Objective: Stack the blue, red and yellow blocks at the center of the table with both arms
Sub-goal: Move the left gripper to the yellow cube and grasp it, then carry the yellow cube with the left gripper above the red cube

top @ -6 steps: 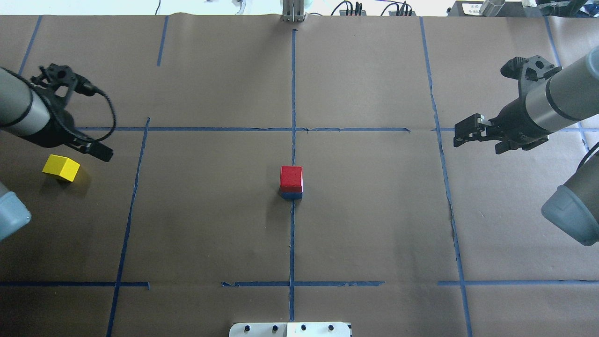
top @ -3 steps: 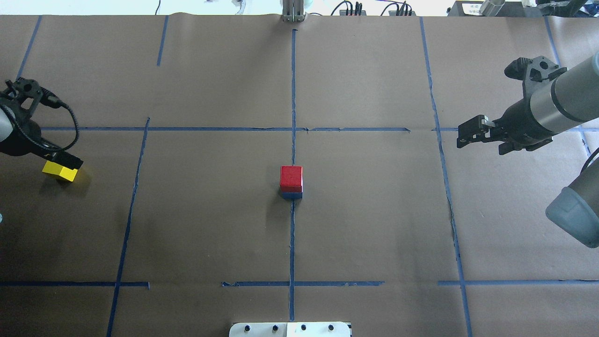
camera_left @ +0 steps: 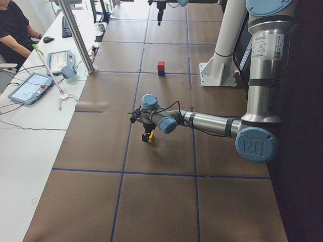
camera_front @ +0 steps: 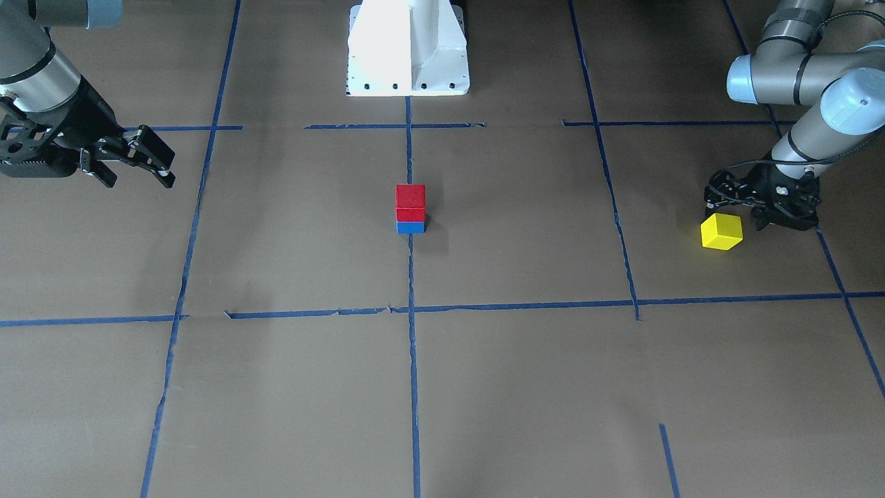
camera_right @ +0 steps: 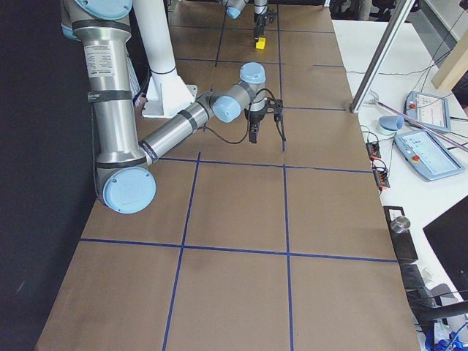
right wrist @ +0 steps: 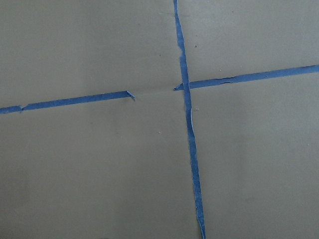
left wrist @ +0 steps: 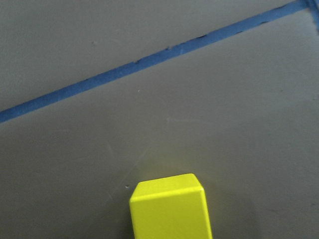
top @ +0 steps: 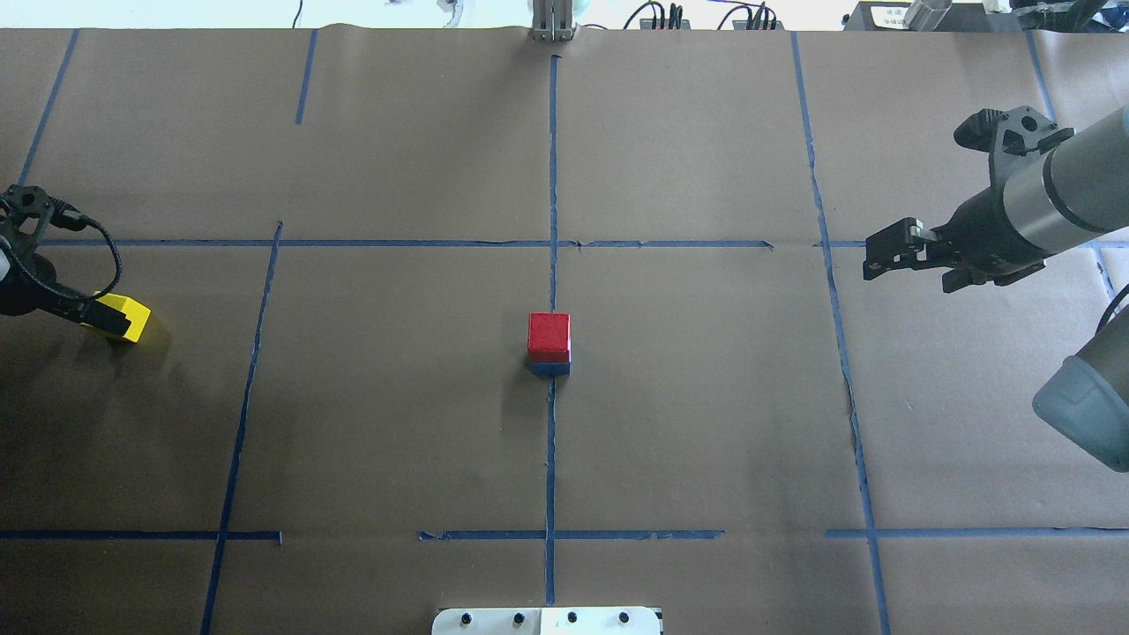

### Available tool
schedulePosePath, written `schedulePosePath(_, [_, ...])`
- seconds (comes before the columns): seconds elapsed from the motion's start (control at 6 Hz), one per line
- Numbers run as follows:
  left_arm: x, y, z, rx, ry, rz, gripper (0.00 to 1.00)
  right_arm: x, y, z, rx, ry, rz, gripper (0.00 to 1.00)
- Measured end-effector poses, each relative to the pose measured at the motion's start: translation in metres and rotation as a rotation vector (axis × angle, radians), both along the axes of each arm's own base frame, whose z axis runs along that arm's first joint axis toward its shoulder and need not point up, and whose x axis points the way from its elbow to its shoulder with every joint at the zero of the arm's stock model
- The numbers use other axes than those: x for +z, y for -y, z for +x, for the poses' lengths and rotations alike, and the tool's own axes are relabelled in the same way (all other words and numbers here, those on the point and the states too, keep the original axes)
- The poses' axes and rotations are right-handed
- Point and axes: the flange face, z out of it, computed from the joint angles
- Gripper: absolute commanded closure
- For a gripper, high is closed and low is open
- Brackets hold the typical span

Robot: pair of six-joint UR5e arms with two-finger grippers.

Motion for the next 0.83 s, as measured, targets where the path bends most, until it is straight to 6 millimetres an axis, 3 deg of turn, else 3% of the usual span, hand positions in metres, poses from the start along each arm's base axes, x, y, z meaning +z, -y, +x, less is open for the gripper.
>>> schedulePosePath(0.33, [0.001, 0.012, 0.009, -0.016, 0.000, -0.021, 0.03, -0.001, 0.000, 0.000, -0.001, 0.003, 0.001, 0.00])
schedulePosePath(0.5, [0.003, 0.015, 0.012, -0.018, 0.002, -0.025, 0.52, -0.001, -0.001, 0.000, -0.001, 0.004, 0.000, 0.00])
schedulePosePath(0.67, [0.004, 0.016, 0.012, -0.019, 0.003, -0.028, 0.81, -0.001, -0.001, 0.000, -0.002, 0.004, 0.000, 0.00])
schedulePosePath(0.83, [0.005, 0.016, 0.012, -0.020, 0.004, -0.029, 1.00, -0.002, 0.000, 0.000, -0.001, 0.004, 0.000, 0.00])
